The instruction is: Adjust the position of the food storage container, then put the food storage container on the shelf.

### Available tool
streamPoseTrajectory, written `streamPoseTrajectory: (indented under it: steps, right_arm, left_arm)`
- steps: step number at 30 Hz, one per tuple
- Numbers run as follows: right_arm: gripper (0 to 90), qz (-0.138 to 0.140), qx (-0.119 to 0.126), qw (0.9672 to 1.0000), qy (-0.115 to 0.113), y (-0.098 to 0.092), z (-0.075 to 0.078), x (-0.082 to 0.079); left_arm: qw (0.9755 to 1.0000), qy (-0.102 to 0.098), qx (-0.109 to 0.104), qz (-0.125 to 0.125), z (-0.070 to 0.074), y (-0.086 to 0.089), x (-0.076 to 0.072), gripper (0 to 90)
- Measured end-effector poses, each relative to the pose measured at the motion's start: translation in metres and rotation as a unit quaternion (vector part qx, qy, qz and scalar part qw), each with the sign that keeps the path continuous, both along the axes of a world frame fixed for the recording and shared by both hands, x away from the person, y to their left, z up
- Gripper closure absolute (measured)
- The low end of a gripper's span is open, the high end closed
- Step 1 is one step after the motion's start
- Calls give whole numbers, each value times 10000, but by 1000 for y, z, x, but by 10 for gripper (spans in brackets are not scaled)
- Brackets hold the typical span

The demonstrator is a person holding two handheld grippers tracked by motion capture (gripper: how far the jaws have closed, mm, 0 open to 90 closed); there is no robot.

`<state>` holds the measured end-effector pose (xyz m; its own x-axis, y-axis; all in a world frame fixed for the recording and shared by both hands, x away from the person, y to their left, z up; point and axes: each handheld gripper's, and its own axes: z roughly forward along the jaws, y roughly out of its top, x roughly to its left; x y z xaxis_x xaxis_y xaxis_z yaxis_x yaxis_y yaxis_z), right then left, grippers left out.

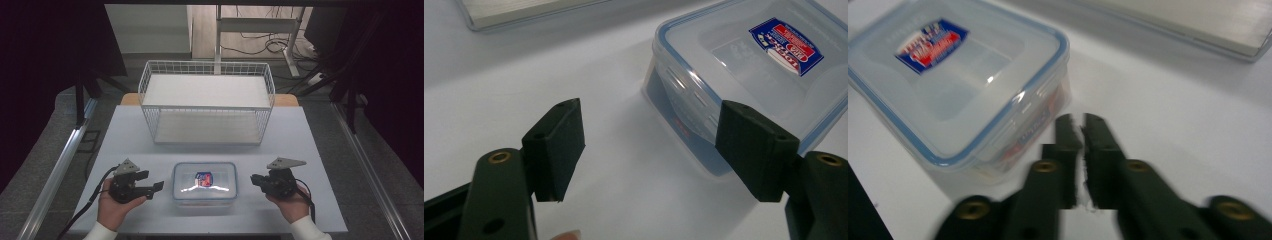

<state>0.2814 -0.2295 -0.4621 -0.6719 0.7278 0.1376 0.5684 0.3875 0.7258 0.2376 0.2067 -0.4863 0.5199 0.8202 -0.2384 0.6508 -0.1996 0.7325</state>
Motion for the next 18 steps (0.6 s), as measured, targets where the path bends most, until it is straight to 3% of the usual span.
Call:
streamPoseTrajectory:
  steps: [2, 5, 10, 15, 18]
  right_arm:
    - [484, -156, 211, 9997, 17, -3, 0, 1]
    - [349, -263, 692, 9970, 208, -9, -1, 5]
    - [274, -192, 945, 9948, 337, -10, -1, 7]
    - [223, -98, 953, 9947, 386, -6, -3, 8]
    - [207, -27, 889, 9953, 384, -4, -3, 6]
  left_arm:
    - [10000, 15, 3, -20, 0, 0, 0, 275]
    - [10000, 38, -61, -45, 0, -1, 0, 270]
    - [9999, 18, -155, -14, 2, 0, -2, 247]
    - [9995, 12, -305, 26, 4, 1, -3, 217]
    - [9989, 105, -452, -27, 4, 0, 0, 201]
